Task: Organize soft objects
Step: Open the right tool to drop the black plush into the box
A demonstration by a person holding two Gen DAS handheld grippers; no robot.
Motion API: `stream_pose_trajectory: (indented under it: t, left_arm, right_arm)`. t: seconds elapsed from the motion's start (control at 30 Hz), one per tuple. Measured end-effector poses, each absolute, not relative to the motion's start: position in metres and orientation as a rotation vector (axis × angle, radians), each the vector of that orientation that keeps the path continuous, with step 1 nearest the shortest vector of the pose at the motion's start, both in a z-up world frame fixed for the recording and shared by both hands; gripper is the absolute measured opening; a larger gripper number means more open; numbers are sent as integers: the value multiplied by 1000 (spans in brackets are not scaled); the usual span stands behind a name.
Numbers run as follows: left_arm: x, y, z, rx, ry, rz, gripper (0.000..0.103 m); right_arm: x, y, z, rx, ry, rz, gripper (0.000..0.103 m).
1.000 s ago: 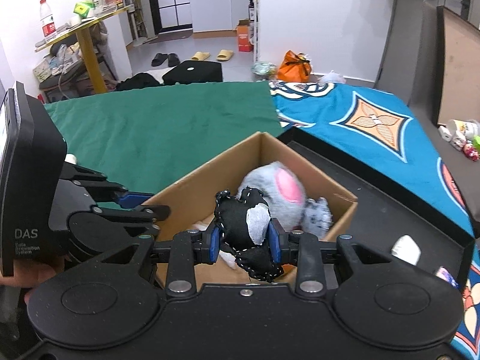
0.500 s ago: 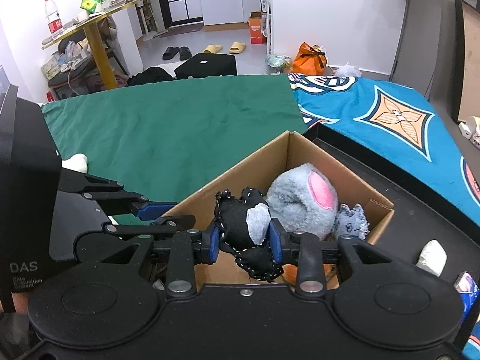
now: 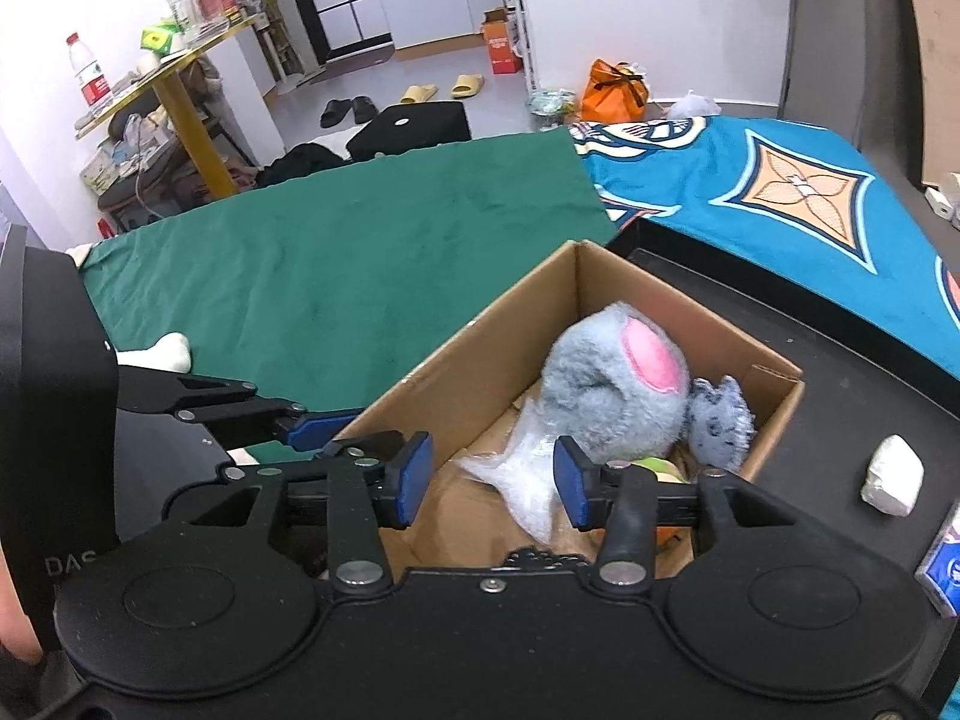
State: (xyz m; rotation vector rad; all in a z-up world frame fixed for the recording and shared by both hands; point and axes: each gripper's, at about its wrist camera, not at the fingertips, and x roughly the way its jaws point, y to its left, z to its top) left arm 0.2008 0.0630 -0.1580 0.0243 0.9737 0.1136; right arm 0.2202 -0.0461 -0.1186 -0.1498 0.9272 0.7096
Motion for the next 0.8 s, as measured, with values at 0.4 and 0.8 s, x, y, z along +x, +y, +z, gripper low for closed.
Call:
stream_pose_trajectory:
  t: [0.4, 0.8]
  left_arm:
    - [202, 56, -158, 69, 976, 128, 16]
    - [197, 38, -140, 137, 868, 111, 72]
  right_arm:
    - [225, -90, -114, -117, 903, 625, 53]
    - [223, -146, -121, -67, 884, 552, 62]
